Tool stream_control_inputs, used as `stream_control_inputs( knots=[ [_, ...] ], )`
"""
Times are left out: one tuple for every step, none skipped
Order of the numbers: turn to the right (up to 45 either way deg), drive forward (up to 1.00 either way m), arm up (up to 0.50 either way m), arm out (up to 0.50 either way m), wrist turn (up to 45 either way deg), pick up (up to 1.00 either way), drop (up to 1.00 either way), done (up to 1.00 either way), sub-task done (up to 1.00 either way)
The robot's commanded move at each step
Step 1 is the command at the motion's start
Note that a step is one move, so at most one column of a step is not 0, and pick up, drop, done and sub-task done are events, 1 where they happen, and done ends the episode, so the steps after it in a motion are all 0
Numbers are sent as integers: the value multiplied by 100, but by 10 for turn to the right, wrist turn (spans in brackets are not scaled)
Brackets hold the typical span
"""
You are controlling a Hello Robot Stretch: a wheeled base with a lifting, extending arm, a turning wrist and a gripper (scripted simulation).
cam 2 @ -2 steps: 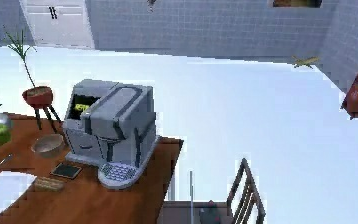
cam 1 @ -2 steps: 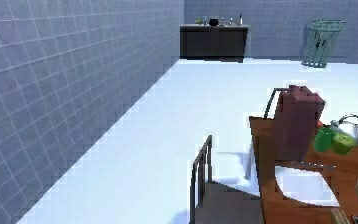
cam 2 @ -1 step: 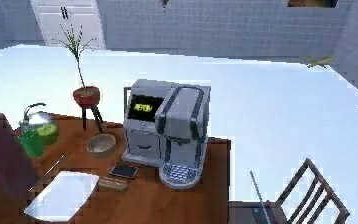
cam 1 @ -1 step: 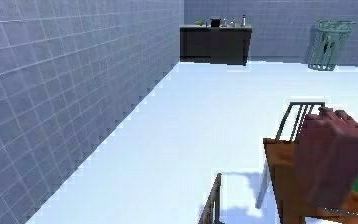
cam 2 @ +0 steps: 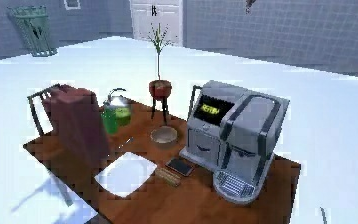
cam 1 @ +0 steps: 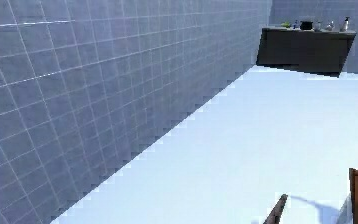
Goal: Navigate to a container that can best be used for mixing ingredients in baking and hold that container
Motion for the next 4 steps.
stream_control_inputs(
  knots=[
    [330, 0, 0, 0, 0, 0, 0, 0, 0],
    [0, 15, 0, 0, 0, 0, 0, 0, 0],
    [-240, 0, 0, 0, 0, 0, 0, 0, 0],
    [0, 0, 50, 0, 0, 0, 0, 0, 0]
  ],
)
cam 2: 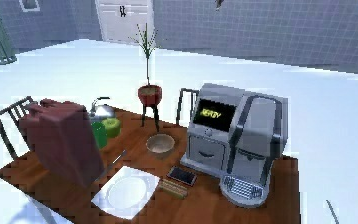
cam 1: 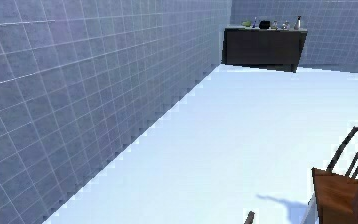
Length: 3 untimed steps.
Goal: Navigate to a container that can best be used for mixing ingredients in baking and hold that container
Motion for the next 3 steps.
stream_control_inputs(
  knots=[
    [0, 0, 26, 0, 0, 0, 0, 0, 0],
    [0, 0, 0, 50, 0, 0, 0, 0, 0],
    [0, 0, 0, 0, 450, 0, 0, 0, 0]
  ],
)
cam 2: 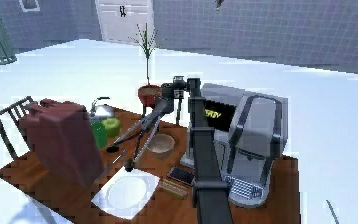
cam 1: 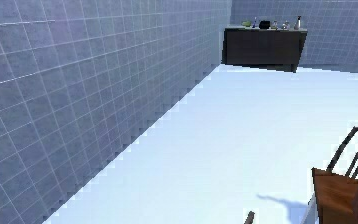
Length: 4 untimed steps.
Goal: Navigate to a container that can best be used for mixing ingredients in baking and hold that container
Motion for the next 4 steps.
stream_control_inputs(
  knots=[
    [0, 0, 0, 0, 450, 0, 0, 0, 0],
    [0, 0, 0, 0, 450, 0, 0, 0, 0],
    [0, 0, 0, 0, 210, 0, 0, 0, 0],
    [0, 0, -30, 0, 0, 0, 0, 0, 0]
  ],
)
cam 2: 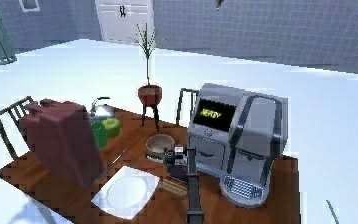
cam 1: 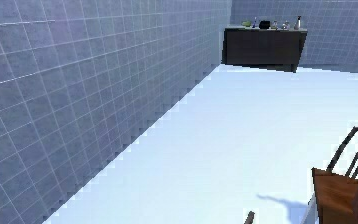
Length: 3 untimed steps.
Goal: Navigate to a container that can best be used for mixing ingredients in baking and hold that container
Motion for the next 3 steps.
stream_control_inputs(
  knots=[
    [0, 0, 0, 0, 0, 100, 0, 0, 0],
    [0, 0, 10, 0, 0, 0, 0, 0, 0],
    [0, 0, 0, 0, 0, 0, 0, 100, 0]
  ],
)
